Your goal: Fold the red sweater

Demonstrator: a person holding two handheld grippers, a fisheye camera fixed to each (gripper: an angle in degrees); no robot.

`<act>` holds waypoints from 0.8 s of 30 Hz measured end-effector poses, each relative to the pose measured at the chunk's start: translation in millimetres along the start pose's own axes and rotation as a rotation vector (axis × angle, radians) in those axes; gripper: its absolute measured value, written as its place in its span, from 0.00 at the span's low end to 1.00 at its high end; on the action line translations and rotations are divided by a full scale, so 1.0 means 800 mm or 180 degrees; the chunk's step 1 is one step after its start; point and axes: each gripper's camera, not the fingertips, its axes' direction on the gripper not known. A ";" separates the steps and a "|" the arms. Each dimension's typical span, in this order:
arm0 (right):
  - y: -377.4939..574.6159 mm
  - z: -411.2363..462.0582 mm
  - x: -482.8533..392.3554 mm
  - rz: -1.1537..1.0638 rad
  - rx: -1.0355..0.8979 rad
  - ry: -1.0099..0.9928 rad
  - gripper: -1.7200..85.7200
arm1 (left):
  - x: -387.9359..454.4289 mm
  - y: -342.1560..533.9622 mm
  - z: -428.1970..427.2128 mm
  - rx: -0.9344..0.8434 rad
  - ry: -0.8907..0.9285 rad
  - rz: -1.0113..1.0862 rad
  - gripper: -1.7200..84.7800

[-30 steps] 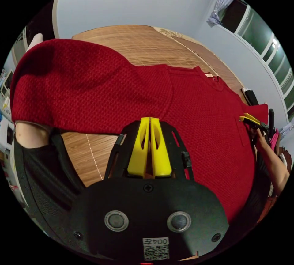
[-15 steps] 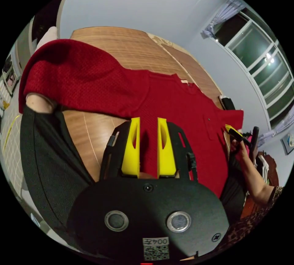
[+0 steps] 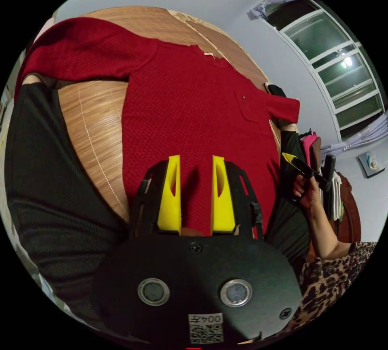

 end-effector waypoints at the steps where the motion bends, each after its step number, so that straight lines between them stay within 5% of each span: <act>1: 0.002 0.003 -0.005 -0.0028 -0.0045 -0.0011 0.15 | 0.005 0.001 0.002 -0.0012 -0.0051 0.0049 0.16; 14: 0.013 0.064 -0.062 -0.0513 -0.0727 0.0127 0.16 | 0.035 0.006 0.076 -0.0493 -0.0483 0.0324 0.16; 24: 0.016 0.050 -0.028 -0.0105 -0.0420 -0.0266 0.15 | 0.044 0.029 0.090 -0.0416 -0.0525 0.0263 0.14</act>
